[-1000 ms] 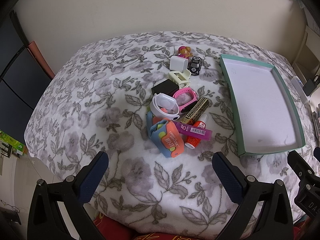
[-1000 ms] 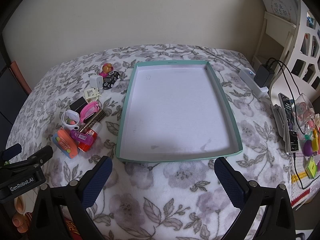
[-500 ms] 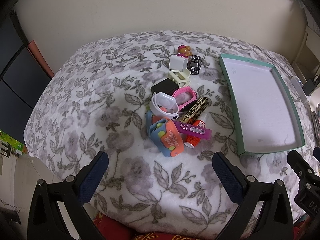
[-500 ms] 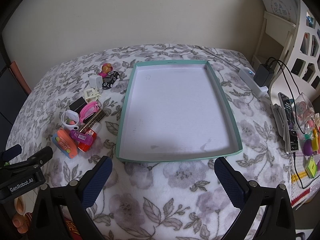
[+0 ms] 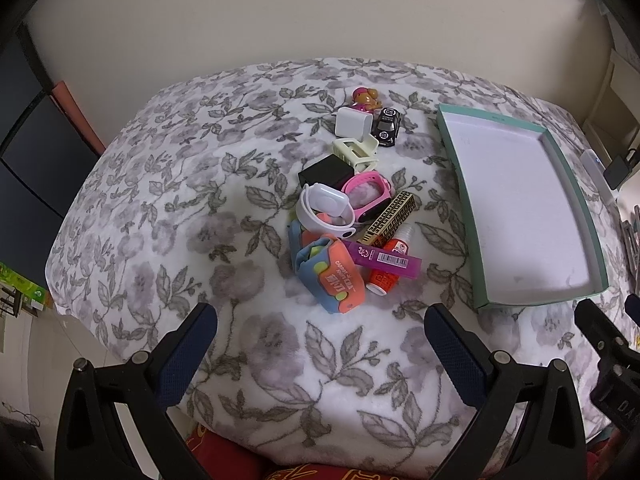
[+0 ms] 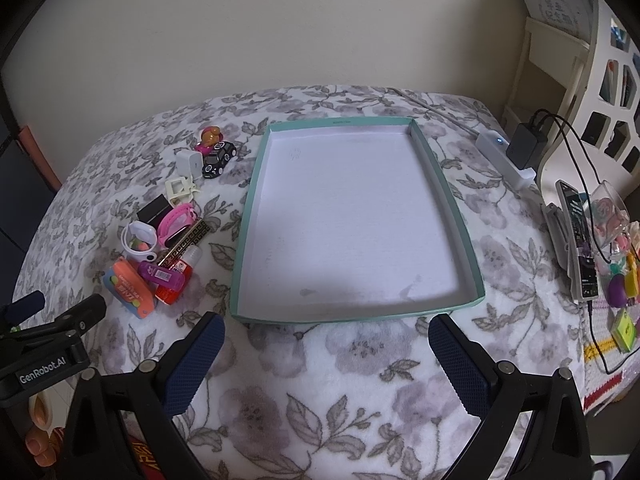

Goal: Organize rigid objects
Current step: 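Move both tools toward the pile and lower over the items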

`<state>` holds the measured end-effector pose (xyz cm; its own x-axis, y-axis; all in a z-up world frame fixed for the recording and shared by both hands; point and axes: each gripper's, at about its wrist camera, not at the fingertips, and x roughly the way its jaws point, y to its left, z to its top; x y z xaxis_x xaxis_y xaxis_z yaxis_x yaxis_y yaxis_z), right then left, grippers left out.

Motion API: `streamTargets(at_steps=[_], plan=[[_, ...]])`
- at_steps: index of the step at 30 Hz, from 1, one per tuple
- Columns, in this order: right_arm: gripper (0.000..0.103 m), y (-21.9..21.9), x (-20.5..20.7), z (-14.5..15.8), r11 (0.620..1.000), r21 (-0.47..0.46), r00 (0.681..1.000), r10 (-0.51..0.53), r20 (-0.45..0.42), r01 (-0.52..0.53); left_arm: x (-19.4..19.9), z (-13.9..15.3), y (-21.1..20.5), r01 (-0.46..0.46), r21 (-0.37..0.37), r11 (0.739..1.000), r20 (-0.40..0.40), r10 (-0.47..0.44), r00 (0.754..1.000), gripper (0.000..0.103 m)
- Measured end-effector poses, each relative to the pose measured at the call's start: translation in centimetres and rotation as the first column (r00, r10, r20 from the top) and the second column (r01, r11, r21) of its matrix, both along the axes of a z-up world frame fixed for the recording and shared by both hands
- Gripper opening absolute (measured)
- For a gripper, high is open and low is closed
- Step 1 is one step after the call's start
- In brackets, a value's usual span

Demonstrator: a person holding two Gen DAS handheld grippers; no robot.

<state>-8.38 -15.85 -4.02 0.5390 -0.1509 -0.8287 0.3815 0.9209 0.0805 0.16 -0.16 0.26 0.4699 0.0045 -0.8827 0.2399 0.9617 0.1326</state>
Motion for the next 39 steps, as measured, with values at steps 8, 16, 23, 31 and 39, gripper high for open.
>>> streamTargets(at_steps=[8,16,23,31,39], plan=[[0.103,0.5,3.7,4.3,0.999,0.013,0.996,0.051,0.072,-0.052,4.3,1.7,1.0,-0.084,0.005,0.996,-0.002,0.084,0.996,0.103],[0.101,2.1,9.4,3.0,0.988,0.084,0.991,0.123,0.052,-0.127,8.9,0.2,1.6,-0.224,0.001,0.975,-0.079,0.224,0.971,0.103],[0.099,3.1,11.9,-0.6,0.983,0.102,0.987,0.157,-0.017,-0.154,9.8,-3.1,1.4,-0.250,0.032,0.968,-0.130,0.252,0.959,0.103],[0.095,2.1,12.0,-2.4,0.985,0.130,0.991,0.124,-0.056,-0.116,9.0,-5.5,1.5,-0.235,-0.008,0.972,-0.210,0.229,0.951,0.099],[0.085,3.3,12.3,-3.0,0.972,0.168,0.982,0.177,-0.060,-0.165,8.5,-7.0,1.2,-0.242,-0.091,0.966,-0.314,0.203,0.928,0.070]])
